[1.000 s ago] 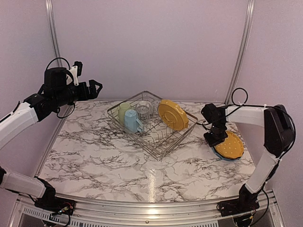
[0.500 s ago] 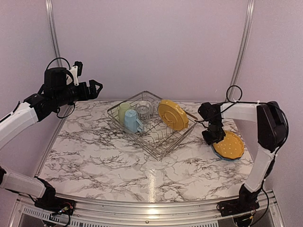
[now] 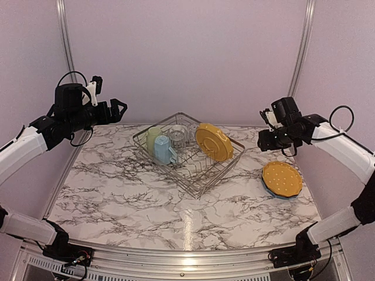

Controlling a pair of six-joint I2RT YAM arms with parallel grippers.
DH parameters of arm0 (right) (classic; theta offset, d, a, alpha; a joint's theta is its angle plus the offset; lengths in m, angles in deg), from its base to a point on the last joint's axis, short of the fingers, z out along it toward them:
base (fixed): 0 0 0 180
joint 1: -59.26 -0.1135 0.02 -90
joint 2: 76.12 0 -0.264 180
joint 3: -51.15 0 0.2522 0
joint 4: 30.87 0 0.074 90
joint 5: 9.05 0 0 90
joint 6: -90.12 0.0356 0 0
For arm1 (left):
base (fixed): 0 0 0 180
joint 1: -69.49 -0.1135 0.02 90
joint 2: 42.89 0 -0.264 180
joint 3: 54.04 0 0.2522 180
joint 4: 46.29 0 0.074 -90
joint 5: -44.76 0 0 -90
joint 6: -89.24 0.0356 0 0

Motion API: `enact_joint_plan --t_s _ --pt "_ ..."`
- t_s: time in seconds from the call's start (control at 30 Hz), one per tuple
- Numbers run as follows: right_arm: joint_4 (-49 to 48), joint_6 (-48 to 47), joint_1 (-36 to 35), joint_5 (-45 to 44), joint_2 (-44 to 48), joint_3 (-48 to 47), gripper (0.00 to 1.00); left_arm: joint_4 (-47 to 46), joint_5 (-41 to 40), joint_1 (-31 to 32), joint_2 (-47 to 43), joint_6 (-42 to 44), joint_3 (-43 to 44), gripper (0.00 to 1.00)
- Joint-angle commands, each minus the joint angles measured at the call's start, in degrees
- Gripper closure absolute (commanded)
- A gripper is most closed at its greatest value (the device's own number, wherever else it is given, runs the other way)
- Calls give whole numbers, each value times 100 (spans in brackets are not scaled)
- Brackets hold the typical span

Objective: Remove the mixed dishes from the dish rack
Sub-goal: Grab the plate from the dish rack.

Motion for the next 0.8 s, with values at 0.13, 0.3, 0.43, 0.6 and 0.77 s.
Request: enact_joint_plan --t_s 0.13,0.3,0.43,0.6,0.77 --pt "-1363 -262 -329 1705 -253 -232 39 23 58 -11 74 -34 43 1" --pt "-1529 -934 -588 2465 -970 -757 38 10 58 -6 84 -34 34 1" --pt "-1813 -1358 -565 3260 -1274 -971 38 14 58 -12 107 -42 34 1" --pt "-1537 -1461 -152 4257 -1733 -1394 41 20 58 -10 135 -52 41 1" --pt "-1111 -1809 188 5429 -2118 -1587 42 19 228 -9 135 -52 43 1"
